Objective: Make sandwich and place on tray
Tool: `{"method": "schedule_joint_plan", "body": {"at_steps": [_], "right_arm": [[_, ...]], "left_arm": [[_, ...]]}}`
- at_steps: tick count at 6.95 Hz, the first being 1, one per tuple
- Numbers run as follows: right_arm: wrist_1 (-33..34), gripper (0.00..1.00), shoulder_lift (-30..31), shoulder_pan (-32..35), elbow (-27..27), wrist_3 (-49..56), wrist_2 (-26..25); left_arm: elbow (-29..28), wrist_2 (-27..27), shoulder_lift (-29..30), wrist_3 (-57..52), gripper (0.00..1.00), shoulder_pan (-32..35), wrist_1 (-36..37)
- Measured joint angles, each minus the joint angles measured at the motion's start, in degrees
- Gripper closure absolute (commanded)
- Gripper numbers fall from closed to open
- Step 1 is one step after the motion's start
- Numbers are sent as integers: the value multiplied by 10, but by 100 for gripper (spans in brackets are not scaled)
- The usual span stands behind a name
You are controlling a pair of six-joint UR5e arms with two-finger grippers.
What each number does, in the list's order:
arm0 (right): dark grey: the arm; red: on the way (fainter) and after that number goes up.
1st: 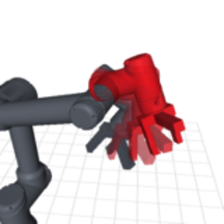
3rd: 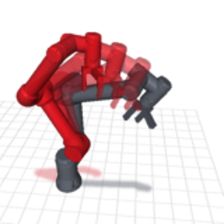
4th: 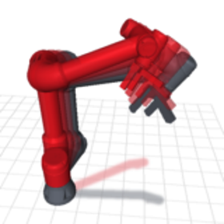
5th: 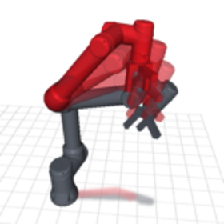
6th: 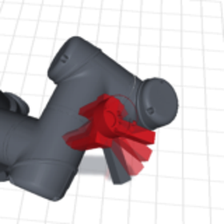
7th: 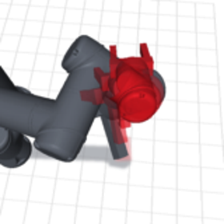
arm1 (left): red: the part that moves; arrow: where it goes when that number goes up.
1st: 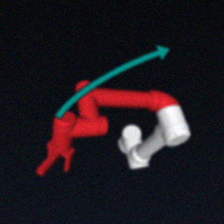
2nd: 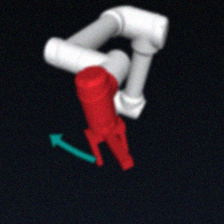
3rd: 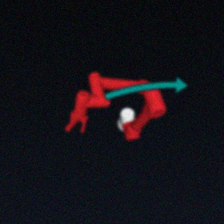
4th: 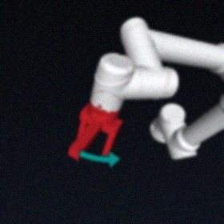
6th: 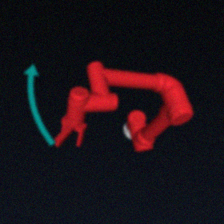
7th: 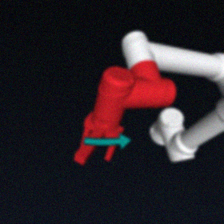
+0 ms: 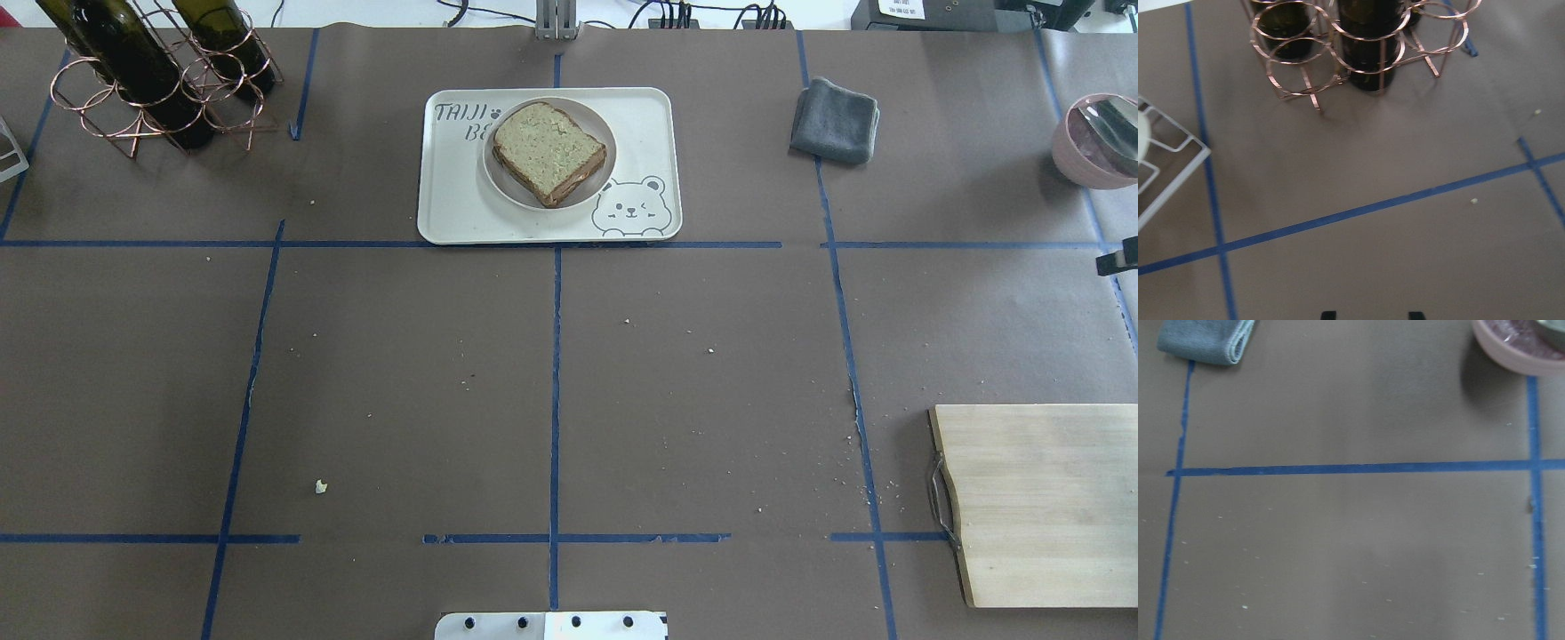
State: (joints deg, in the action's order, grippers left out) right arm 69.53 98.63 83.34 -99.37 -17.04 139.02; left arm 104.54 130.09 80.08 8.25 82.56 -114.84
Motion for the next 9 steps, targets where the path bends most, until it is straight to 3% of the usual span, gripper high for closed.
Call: {"method": "schedule_joint_plan", "body": {"at_steps": [2, 3, 6, 9], "right_arm": [[209, 0, 1, 69, -59, 160, -1], [267, 0, 21, 85, -88, 196, -5], [295, 0, 72, 93, -101, 280, -18], [299, 0, 50, 73, -110, 263, -27]], "left_arm": [[1, 37, 4, -73, 0, 43, 138], [1, 42, -11, -91, 0, 47, 156], [46, 46, -69, -123, 0, 68, 185], [51, 83, -76, -126, 0, 74, 187]]}}
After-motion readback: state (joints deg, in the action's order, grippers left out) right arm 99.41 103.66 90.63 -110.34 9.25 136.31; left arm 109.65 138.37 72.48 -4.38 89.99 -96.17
